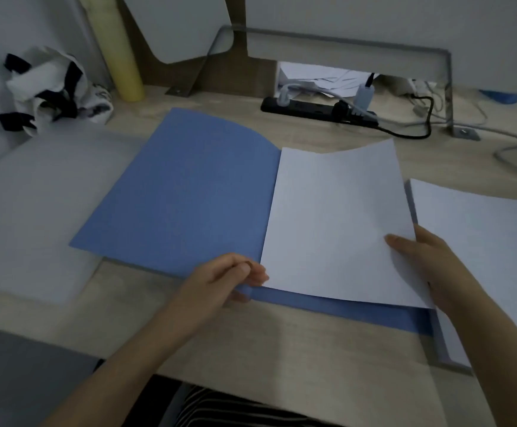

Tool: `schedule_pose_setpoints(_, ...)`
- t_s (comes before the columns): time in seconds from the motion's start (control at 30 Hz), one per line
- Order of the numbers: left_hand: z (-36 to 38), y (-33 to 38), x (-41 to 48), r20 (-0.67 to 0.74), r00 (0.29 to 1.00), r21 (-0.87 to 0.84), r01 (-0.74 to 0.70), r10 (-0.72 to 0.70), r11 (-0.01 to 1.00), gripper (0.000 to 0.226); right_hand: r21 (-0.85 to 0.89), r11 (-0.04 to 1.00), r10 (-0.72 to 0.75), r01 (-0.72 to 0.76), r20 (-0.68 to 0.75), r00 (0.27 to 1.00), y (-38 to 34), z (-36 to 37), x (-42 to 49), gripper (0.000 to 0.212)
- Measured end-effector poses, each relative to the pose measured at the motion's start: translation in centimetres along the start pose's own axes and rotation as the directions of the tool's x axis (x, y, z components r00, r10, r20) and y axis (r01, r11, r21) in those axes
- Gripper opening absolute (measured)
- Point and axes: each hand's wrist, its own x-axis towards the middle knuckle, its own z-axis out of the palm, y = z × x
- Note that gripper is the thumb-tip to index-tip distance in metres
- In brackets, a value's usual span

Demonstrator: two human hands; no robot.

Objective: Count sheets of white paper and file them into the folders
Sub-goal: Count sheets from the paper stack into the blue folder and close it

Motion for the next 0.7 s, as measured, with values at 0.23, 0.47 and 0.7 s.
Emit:
schedule_pose_setpoints(0.23,-2.2,-2.4,-1.7,-0.178,0.984,0.552,0.125,-0.030,0.825,0.042,-0.035,0.999,0.001,-0.001,-0.018,1.000,0.4,0.5,0.3,0.022)
schedule_pose_setpoints(0.47,-1.2,-5.6,-1.5,-0.248,0.888,0.780,-0.055,0.388,0.624,0.060,-0.013,1.000,-0.011,0.011,-0.022,1.000,0.5,0.6,0.1,0.022)
schedule_pose_setpoints(0.7,0.0,-3.9,0.5,-0.130,0.936,0.548,-0.208,0.328,0.810,0.031,-0.078,0.997,-0.003,0.000,-0.040,0.999,0.6,0.9,0.1,0.020)
